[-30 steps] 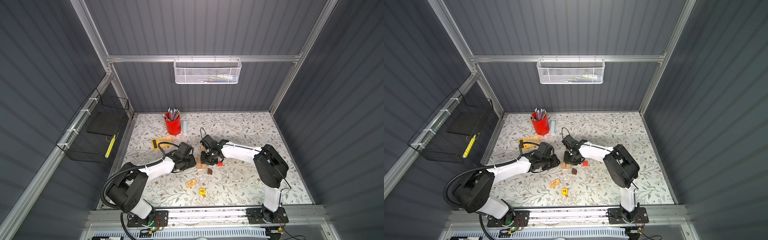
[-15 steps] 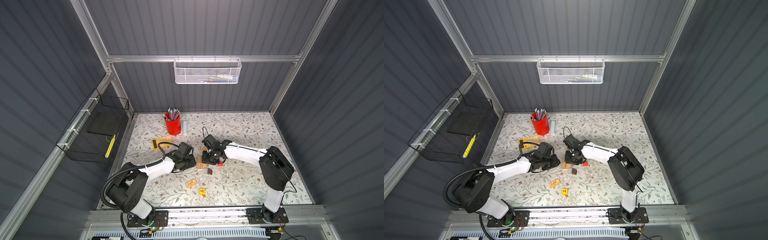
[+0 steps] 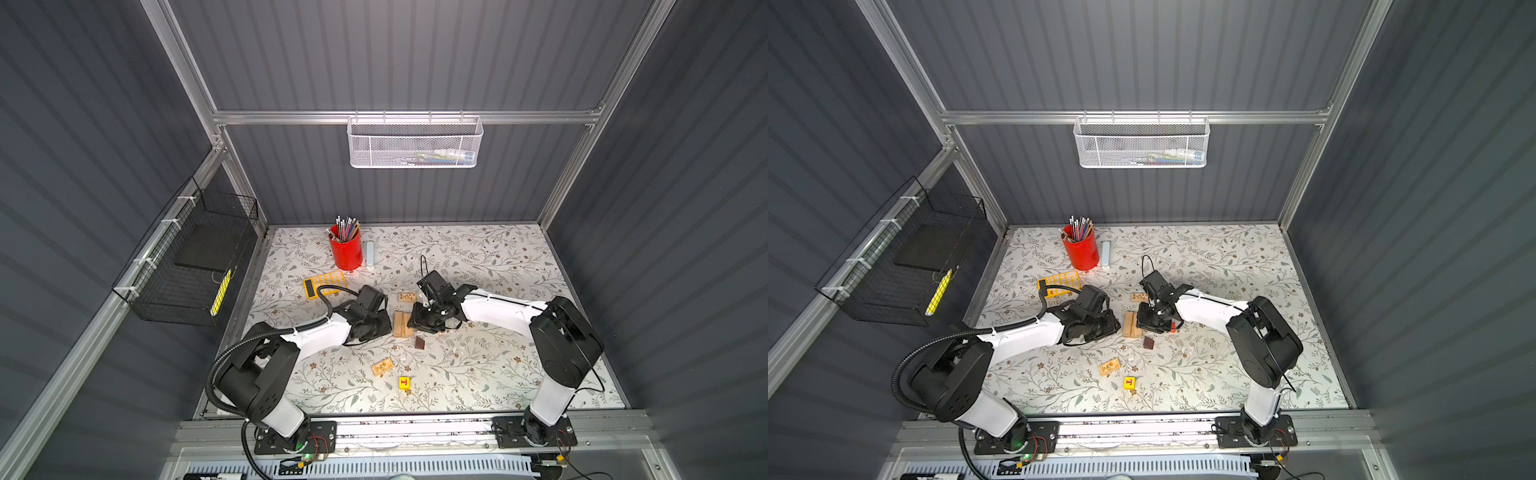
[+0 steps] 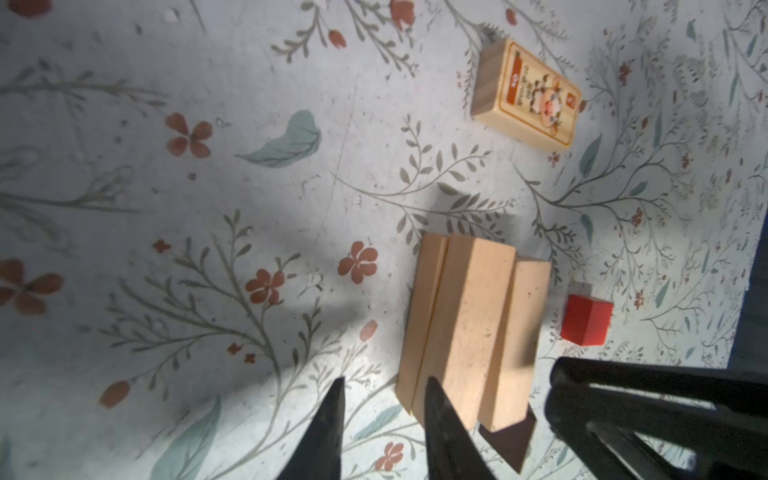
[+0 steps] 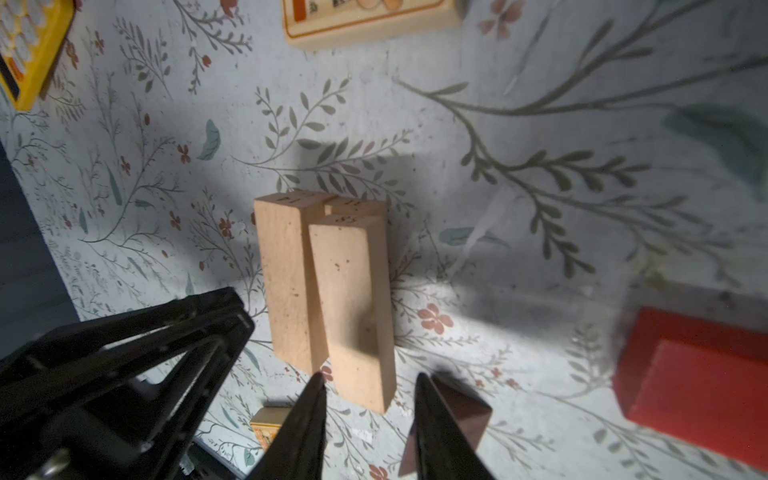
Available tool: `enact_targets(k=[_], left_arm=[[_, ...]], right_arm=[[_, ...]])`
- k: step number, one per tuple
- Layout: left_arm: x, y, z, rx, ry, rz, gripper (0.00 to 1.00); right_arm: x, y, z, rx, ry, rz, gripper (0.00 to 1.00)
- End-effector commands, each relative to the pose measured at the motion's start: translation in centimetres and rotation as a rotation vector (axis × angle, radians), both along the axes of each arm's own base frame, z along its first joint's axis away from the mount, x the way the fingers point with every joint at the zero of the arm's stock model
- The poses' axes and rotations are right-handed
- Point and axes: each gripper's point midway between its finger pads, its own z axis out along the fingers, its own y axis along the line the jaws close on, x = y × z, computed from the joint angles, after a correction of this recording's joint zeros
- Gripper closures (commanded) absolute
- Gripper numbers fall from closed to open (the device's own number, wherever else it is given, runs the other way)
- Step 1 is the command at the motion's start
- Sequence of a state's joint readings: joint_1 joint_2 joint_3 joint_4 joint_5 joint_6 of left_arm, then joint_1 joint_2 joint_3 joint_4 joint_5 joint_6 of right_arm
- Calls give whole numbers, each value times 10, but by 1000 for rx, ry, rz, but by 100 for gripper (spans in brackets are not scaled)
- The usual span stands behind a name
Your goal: Build the wood block tower
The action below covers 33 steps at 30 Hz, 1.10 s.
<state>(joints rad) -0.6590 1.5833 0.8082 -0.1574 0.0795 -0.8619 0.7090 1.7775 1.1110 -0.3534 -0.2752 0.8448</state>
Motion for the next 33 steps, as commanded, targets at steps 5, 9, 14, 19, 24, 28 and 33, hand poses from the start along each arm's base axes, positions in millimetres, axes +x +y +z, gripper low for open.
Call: enact_targets(k=[5,9,14,19,24,28,33], left_arm=[[5,1,-14,-4,25,32,67],[8,-5,-15,-21,27,27,67],[9,-6,-16,-29,27,24,68],[7,-10,-19,-45,40,12,68],[6,-12,-20,-55,46,2,68],[2,-12,-23,-57,57,-5,69],[0,-8,-24,-40,62,0,69]], right_arm=[[5,0,-9,13,21,-11,66],[5,2,-12,24,31,-12,66],[4,4,-16,31,39,-7,68],[7,6,-15,43,31,-13,70],[8,7,-15,45,27,-12,73],[5,12,-14,69,47,5,73],[6,14,-13,77,44,10,74]])
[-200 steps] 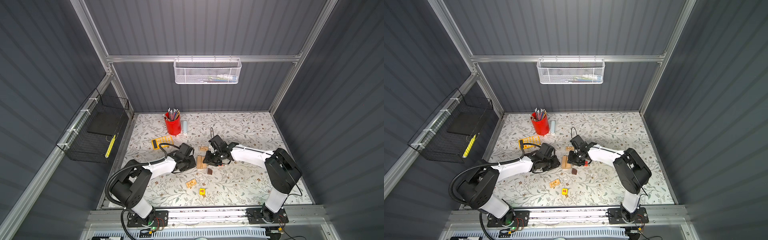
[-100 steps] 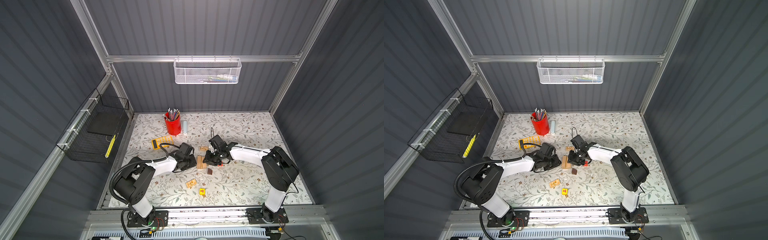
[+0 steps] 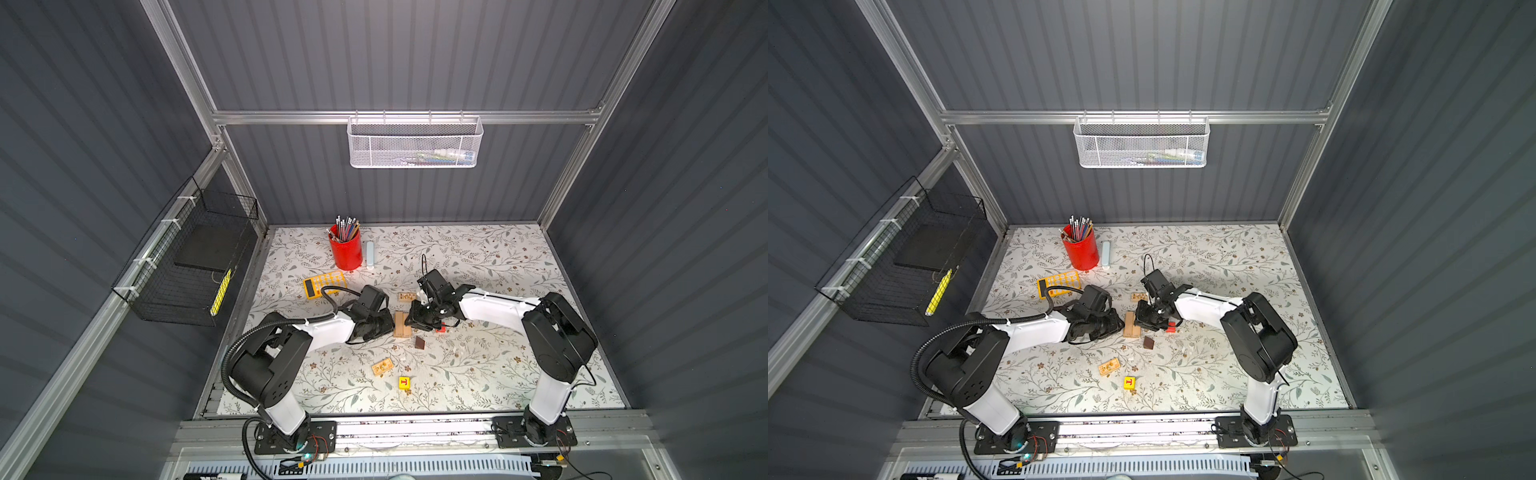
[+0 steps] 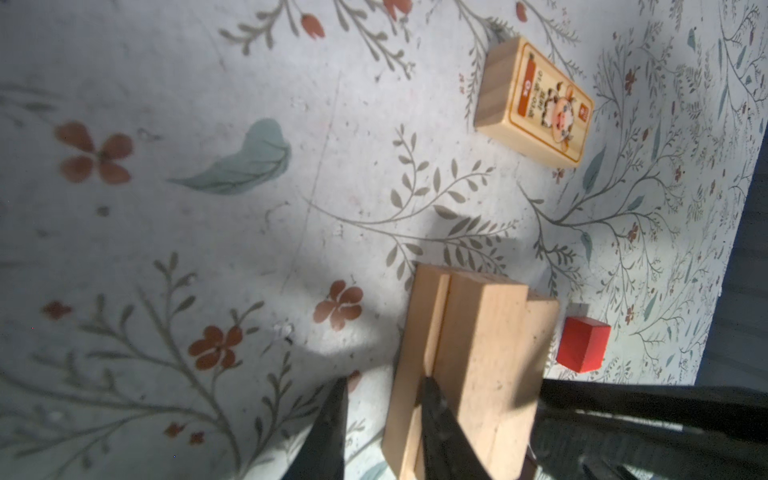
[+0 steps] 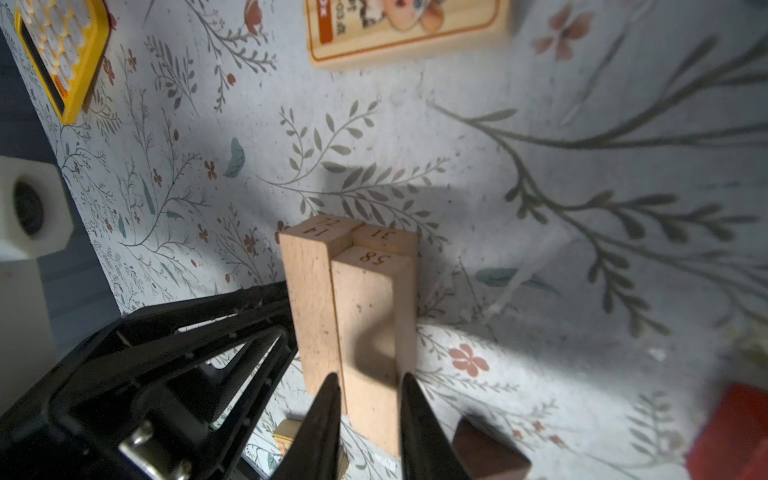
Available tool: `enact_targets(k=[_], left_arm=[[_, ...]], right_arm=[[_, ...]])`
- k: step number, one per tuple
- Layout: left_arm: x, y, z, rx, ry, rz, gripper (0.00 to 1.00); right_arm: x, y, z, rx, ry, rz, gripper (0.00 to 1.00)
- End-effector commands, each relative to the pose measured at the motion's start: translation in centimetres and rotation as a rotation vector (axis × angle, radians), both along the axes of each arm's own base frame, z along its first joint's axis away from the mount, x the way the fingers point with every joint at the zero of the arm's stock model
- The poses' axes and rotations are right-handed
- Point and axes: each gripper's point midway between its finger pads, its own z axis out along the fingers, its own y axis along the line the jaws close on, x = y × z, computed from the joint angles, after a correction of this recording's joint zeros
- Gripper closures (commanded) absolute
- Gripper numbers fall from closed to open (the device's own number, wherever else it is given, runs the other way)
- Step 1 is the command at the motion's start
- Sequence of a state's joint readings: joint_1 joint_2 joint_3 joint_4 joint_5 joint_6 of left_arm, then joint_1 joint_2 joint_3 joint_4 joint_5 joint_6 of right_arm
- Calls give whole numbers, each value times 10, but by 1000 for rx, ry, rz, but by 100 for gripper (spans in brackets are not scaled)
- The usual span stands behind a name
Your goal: Build the wood block tower
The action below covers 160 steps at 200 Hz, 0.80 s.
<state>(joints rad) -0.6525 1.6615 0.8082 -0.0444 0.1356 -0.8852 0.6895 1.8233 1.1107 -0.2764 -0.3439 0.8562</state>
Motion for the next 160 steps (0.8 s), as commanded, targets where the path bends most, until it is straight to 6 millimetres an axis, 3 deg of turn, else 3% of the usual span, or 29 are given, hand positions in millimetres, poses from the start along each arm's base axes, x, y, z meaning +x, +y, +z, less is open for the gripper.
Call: enact_targets(k=[1,28,76,98,160], left_arm=[[-9,8,-13,33,54,4,69],[-12,16,-15,70,66,15,69],[-8,18,1,53,20,40,69],[-9,25,0,82,27,62,70],[-10,21,-7,75,51,45,70]], right_arm=[[-2,4,-6,11,24,10,74],[-2,2,-5,6,16,12,74],[0,0,-2,-8,4,9,73],[0,-1,-3,-9,7,6,73],[5,-2,-5,-12,8,-1,75]])
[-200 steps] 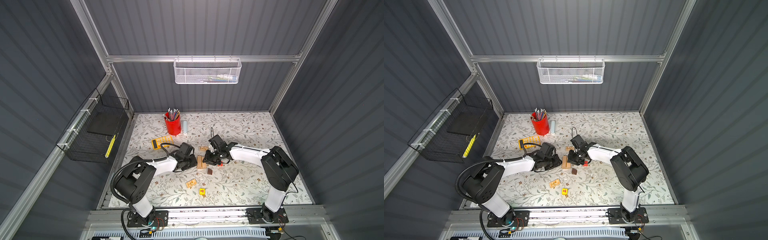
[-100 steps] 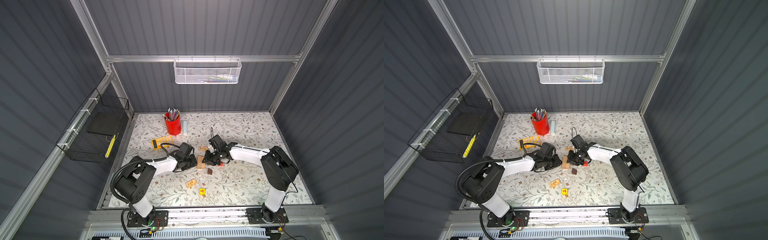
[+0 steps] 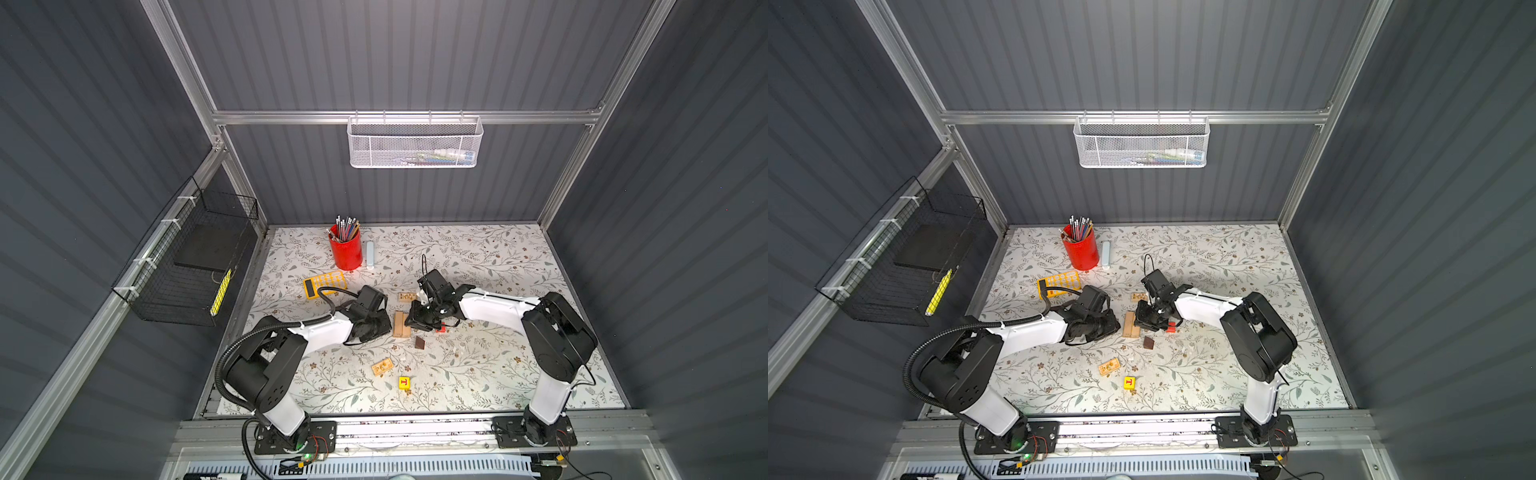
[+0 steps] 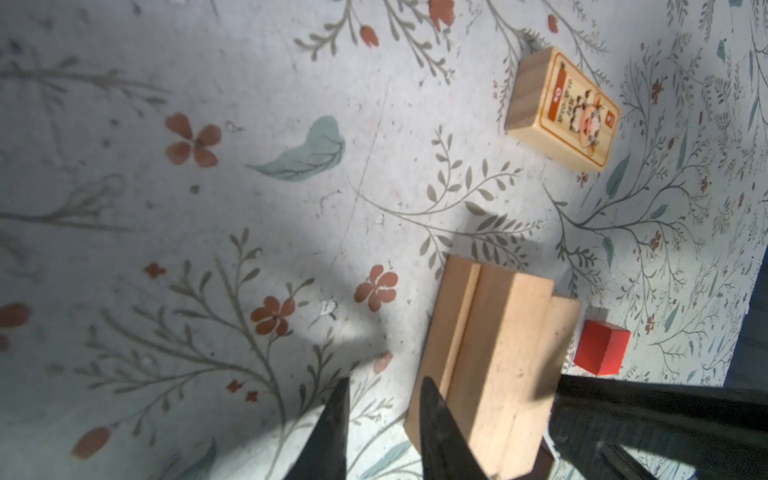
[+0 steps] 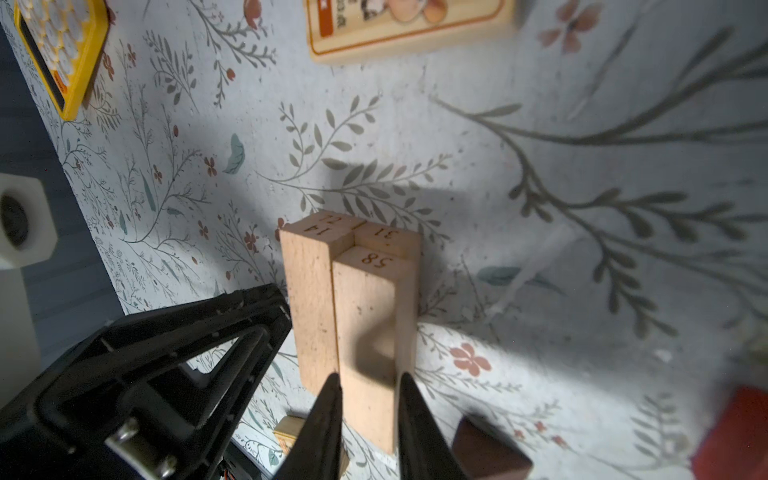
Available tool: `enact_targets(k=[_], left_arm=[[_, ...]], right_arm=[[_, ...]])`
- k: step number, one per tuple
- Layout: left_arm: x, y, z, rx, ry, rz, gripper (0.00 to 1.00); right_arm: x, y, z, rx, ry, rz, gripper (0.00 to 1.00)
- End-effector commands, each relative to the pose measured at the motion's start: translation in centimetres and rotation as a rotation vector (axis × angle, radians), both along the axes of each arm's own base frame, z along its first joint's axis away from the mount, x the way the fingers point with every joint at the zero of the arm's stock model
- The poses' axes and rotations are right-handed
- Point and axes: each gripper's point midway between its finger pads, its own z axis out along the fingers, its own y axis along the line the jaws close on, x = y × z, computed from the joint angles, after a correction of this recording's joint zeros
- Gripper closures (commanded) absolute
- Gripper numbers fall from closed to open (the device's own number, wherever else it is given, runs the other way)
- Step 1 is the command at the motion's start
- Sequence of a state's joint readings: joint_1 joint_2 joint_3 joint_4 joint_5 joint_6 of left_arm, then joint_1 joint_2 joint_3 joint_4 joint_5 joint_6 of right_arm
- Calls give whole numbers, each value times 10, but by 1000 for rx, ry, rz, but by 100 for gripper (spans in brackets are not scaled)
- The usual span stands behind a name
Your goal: Build the wood block tower
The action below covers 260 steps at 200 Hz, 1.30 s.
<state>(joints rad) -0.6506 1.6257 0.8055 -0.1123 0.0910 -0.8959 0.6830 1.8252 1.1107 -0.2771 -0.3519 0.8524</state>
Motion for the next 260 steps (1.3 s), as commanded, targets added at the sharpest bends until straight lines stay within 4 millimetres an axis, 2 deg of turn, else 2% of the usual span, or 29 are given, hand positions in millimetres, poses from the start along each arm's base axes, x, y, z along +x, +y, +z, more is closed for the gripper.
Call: enact_targets(k=[1,71,118,151,193,228,260], left_arm=[[-6,7,-9,28,42,10,70],[-7,-2,-11,-5,51,-27,70],[-8,0,-13,2,57,-25,70],[-8,1,-11,11,54,-21,70],[-6,8,-2,37,29,-11,70],[-8,14,3,52,18,-2,70],[-9,19,8,63,1,11,70]], right_arm=[[4,0,-4,-13,2,-1,75],[10,3,-4,-11,-8,4,77],[12,5,2,-2,-21,9,77],[17,-4,6,-53,-61,2,74],[2,-11,17,-108,-101,36,66],[-19,-21,13,-172,-97,67,62],[-29,-16,12,-211,-128,121,59]])
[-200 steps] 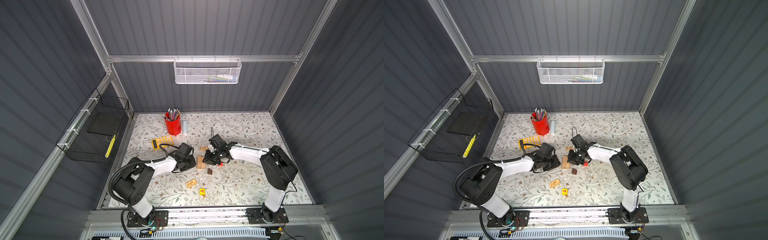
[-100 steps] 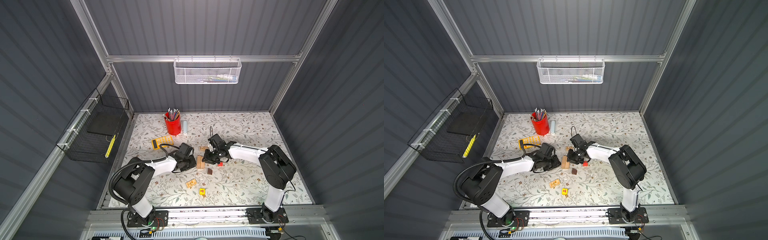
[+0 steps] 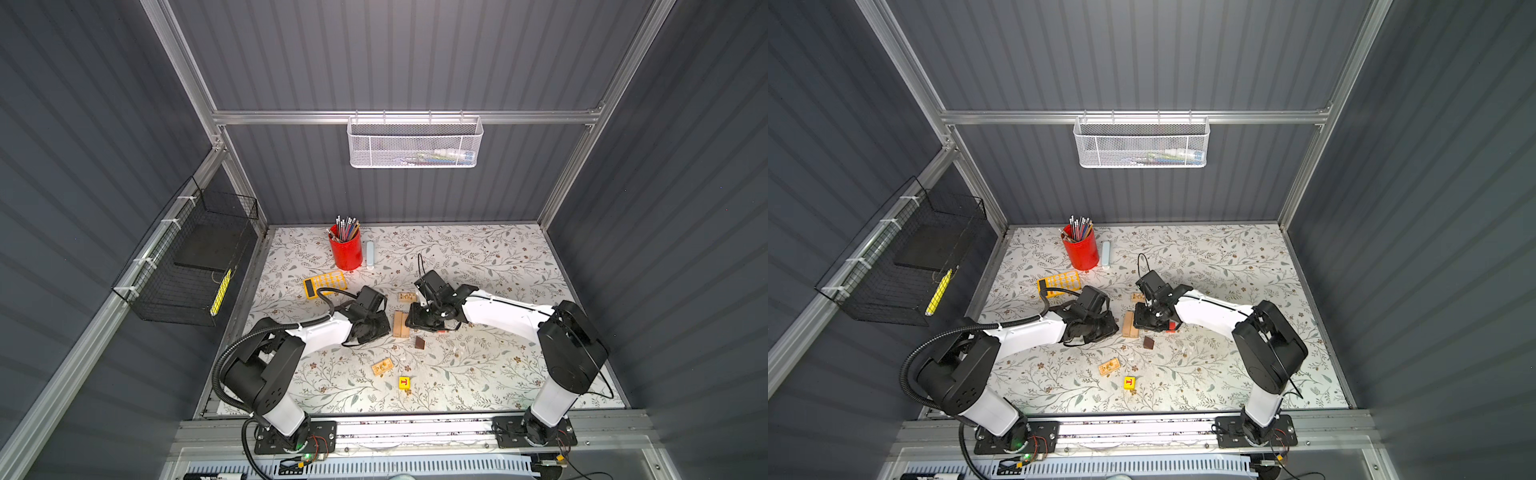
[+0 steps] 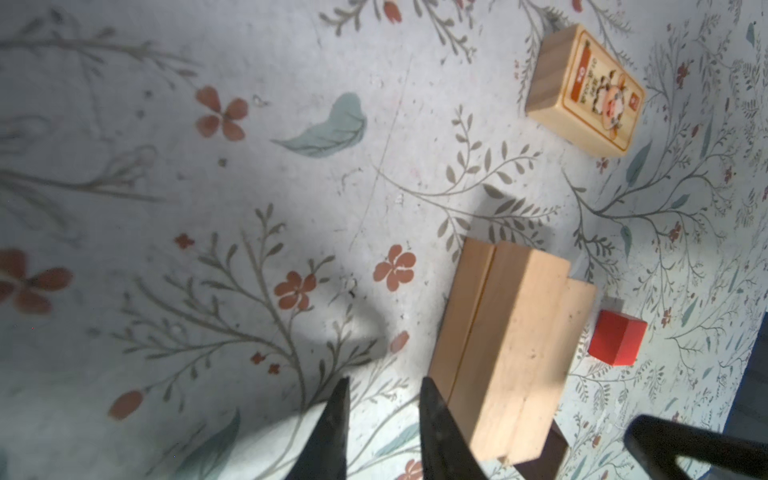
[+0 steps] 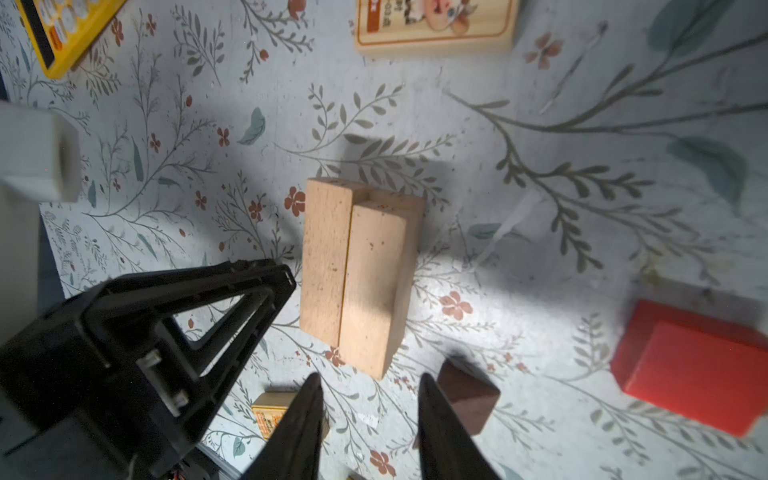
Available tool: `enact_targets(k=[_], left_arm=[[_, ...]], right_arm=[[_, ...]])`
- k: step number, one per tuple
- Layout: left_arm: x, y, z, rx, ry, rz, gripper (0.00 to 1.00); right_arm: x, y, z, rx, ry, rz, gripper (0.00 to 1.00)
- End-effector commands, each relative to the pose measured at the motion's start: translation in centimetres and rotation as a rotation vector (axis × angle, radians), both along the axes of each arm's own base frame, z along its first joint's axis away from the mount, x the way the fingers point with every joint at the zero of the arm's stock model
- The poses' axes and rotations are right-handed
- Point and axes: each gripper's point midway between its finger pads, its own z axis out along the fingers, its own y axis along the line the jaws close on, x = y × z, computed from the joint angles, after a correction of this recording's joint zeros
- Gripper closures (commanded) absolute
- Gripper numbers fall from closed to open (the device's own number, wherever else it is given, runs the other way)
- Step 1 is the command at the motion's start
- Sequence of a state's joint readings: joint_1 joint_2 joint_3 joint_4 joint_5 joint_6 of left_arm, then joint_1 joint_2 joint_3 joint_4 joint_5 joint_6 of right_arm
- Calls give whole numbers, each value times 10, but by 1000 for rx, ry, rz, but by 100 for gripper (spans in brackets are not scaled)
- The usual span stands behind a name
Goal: Build the wood block tower
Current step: 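Raise the open right gripper up and away from the standing blocks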
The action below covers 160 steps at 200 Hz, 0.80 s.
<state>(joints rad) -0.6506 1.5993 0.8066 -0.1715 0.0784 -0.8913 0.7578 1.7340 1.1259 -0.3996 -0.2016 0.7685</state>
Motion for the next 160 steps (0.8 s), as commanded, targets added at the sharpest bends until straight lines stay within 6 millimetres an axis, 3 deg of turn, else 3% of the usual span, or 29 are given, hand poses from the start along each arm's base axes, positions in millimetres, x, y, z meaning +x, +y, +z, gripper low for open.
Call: enact_targets(k=[1,160], left_arm=[[-3,12,6,35,-15,7,70],[-5,21,9,65,-25,19,69]], right_arm=[[-13,-11,-10,-91,-11,42,59],[-17,4,-22,-222,-76,228,57]])
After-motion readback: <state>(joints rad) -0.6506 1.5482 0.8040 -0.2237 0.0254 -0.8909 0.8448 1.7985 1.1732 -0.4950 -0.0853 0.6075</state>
